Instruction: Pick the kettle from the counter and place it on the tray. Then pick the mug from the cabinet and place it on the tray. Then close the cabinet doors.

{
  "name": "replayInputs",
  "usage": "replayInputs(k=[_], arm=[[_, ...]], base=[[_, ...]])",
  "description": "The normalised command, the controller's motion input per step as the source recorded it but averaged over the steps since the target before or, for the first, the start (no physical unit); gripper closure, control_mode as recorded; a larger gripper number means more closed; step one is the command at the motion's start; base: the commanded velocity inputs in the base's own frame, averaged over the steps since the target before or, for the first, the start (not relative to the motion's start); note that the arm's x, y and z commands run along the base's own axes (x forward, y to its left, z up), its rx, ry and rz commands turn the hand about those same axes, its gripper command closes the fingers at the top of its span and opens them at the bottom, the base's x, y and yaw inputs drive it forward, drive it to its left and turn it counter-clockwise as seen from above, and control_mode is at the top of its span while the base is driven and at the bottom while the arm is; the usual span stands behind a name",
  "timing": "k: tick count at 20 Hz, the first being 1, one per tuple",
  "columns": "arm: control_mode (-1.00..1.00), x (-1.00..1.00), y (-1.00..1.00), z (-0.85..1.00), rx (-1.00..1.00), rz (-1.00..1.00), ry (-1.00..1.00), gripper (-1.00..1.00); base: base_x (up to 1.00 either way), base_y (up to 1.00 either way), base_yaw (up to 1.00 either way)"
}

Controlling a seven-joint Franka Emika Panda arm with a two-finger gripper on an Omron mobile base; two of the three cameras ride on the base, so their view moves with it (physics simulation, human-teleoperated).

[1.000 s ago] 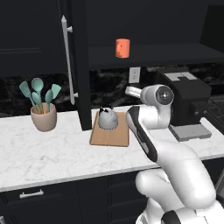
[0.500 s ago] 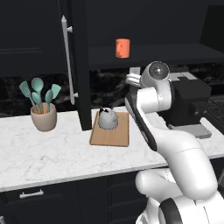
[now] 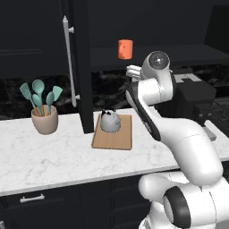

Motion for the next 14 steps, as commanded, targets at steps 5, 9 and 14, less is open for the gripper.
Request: replayInputs(k=[5, 9, 14], arm=[[-1.00, 0.26, 0.05, 0.61, -0.07, 0.01, 0.00, -1.00], [-1.00, 0.21, 0.00, 0.10, -0.03, 0.00, 0.00, -1.00], [-1.00, 0.21, 0.11, 0.00, 0.00, 0.00, -0.01, -1.00]], base=[[0.00, 0.00, 0.00], [0.00, 0.00, 0.00], [0.00, 0.00, 0.00]])
